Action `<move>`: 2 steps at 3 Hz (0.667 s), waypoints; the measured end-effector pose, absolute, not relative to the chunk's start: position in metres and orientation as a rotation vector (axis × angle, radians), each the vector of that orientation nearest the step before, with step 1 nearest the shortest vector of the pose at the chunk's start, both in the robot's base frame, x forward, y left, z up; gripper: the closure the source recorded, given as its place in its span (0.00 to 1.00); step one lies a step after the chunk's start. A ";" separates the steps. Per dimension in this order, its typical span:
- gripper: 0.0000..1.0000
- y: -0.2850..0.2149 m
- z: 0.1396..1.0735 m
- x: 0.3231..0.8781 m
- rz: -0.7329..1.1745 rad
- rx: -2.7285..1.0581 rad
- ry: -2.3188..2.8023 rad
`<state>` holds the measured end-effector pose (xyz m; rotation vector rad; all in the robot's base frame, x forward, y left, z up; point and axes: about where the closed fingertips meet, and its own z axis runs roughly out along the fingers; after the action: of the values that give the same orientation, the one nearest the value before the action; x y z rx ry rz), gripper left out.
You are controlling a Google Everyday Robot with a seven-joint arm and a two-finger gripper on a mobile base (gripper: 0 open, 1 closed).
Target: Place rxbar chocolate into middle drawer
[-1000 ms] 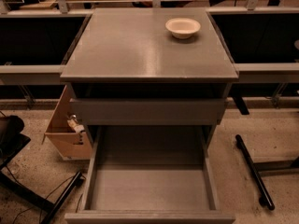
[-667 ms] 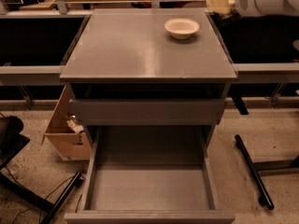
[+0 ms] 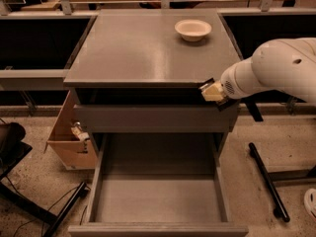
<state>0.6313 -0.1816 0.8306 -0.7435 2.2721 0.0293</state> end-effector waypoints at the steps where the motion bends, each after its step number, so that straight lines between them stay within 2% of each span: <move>1: 1.00 -0.181 0.830 0.631 0.030 -0.744 2.272; 2: 1.00 -0.157 0.798 0.606 0.120 -0.799 2.289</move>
Offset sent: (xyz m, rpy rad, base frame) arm -0.0431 0.0411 -0.0490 0.0567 0.0835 0.0988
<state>0.6064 -0.1568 0.7980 -0.7990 2.2889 0.1196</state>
